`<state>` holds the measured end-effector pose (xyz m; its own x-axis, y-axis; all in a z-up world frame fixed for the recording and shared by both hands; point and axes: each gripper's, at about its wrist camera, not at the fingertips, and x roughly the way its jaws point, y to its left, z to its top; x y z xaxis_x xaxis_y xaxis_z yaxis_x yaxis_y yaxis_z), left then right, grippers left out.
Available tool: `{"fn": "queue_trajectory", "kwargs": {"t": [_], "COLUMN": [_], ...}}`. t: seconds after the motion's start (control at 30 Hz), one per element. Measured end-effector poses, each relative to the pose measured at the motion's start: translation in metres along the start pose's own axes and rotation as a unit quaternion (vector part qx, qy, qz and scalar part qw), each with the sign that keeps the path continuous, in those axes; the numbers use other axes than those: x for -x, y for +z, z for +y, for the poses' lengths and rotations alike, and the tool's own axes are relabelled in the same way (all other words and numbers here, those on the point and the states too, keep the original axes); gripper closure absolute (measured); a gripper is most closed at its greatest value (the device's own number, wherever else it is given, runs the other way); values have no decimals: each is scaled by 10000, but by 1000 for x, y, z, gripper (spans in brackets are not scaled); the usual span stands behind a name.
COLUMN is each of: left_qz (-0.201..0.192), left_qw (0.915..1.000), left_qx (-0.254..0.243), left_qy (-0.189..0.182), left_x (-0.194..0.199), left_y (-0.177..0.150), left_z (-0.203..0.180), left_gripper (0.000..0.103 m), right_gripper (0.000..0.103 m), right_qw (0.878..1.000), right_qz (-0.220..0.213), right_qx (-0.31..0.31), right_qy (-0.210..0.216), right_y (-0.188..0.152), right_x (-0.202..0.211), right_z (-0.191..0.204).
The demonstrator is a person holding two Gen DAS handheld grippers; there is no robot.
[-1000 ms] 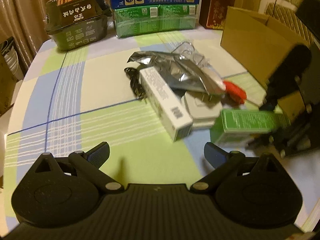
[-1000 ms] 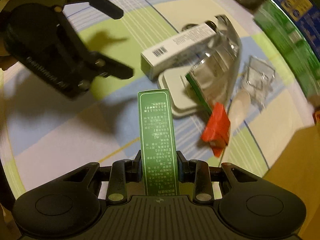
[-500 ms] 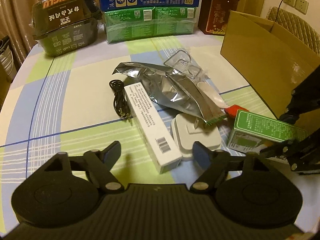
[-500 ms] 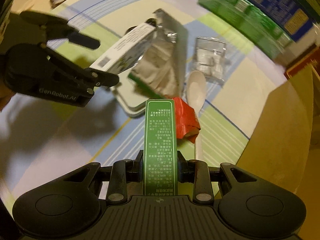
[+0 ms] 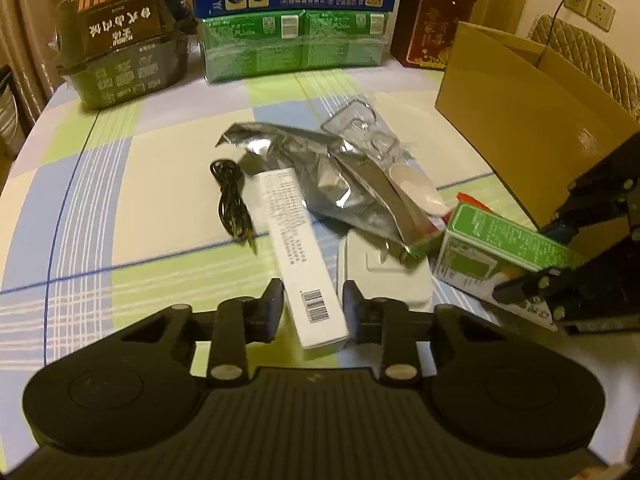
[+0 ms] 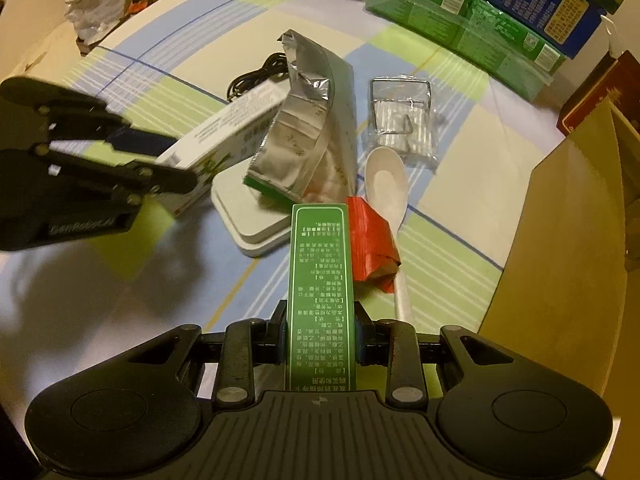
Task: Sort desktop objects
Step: 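Grasp the green medicine box with the right tool while the left tool grasps the white slim box, then carry both held boxes over the cardboard box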
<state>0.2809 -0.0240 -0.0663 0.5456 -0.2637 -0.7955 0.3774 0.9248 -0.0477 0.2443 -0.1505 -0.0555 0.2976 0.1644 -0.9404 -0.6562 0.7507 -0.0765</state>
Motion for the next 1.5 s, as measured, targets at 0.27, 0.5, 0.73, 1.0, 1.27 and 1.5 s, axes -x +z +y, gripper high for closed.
{"fn": "queue_trajectory", "kwargs": {"t": [0.27,0.5,0.73,1.0,1.27,1.5], "left_qz": [418,568,430,472,621,663], "left_qw": [9990,9984,9991,9988,9979,9976], "left_qx": [-75,-52,-40,-91,-182,-210], "left_qy": [131,-53,-54,-23,-45,18], "left_x": [34,68,71,38,19,29], "left_y": [-33,-67,-69,-56,-53,-57], "left_z": [-19,-40,-44,-44,-44,-51], "left_gripper": [82,81,71,71,81,82], "right_gripper": [76,75,75,75,75,75], "right_qw": [9996,9980,9948,9943,9960,9949], "right_qz": [-72,-145,-172,-47,-22,-326], "right_qx": [-190,-467,-906,-937,-782,-878], "right_qy": [181,398,438,514,436,372], "right_y": [-17,-42,-58,-54,-54,-56], "right_x": [21,37,26,4,-4,21], "right_z": [22,42,37,26,29,28]}}
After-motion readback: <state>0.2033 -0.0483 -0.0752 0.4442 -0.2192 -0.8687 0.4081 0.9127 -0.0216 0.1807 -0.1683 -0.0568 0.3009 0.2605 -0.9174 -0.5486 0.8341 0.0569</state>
